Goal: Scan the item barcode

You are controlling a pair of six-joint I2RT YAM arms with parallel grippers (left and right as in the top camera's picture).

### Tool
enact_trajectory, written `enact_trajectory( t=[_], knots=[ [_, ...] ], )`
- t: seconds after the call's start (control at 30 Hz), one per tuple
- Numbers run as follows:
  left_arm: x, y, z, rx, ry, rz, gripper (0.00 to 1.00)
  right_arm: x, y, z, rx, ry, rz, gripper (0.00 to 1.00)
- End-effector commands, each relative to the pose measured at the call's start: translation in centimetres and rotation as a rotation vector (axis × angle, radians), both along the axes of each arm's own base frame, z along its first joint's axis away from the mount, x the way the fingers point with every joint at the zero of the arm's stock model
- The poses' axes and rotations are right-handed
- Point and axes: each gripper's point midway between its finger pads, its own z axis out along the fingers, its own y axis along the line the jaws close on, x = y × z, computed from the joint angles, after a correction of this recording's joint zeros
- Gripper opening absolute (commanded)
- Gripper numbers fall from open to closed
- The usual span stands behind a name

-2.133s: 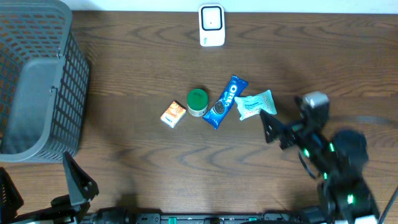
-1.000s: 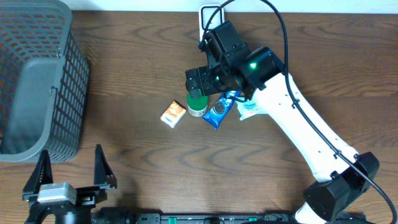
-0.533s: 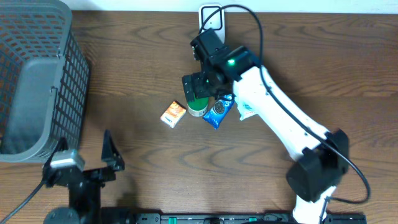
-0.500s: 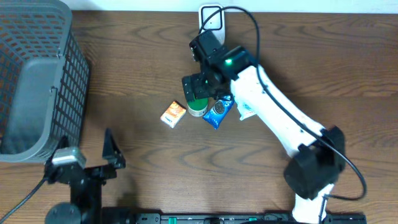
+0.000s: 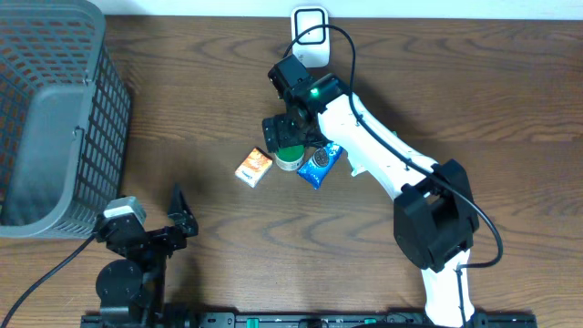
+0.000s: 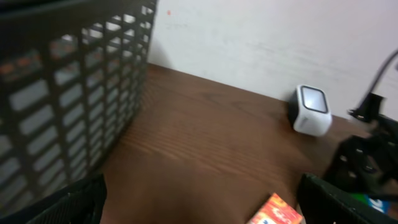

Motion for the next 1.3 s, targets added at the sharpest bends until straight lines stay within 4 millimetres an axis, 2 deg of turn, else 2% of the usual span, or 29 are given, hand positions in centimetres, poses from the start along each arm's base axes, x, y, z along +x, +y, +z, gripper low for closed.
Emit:
enact_trajectory(
  t=[0.0, 0.27, 0.43, 0.63, 0.73, 0.87, 1.13, 1.27],
  knots=[
    [0.1, -0.9, -0.8, -0.026, 0.019, -0.050, 0.98, 0.8, -0.2, -1.0, -0.016, -0.015, -0.011, 0.99],
    [0.2, -0.9, -3.4, -0.027, 0.084, -0.045, 0.98, 1.5, -0.8, -3.2, -0.071, -0.018, -0.023, 0.99],
    [0.1, -0.9, -5.3, -0.028, 0.141, -0.044, 0.98, 1.1, -0.8, -4.5, -0.090, 0.008, -0.020, 0.99],
    [-0.2, -0.9, -6.2, -0.028, 0.174, -0.043, 0.98, 0.2, -0.7, -7.1, -0.125, 0.061, -0.006, 0.99],
    [-0.4, -0.9, -6.9, -0.029, 0.201, -0.043, 0.98, -0.4, -0.7, -7.8, -0.142, 0.084, 0.000, 0.93],
    [-0.9, -0.9, -7.9, -0.029, 0.248, -0.043, 0.98, -1.0, -0.6, -7.9, -0.153, 0.096, 0.009, 0.88],
    [-1.2, -0.9, -8.6, -0.030, 0.280, -0.042, 0.98, -0.9, -0.5, -7.9, -0.146, 0.094, -0.012, 0.61],
    [-1.8, -0.9, -9.6, -0.031, 0.326, -0.041, 0.98, -1.0, -0.4, -8.0, -0.147, 0.095, -0.010, 0.59]
  ],
)
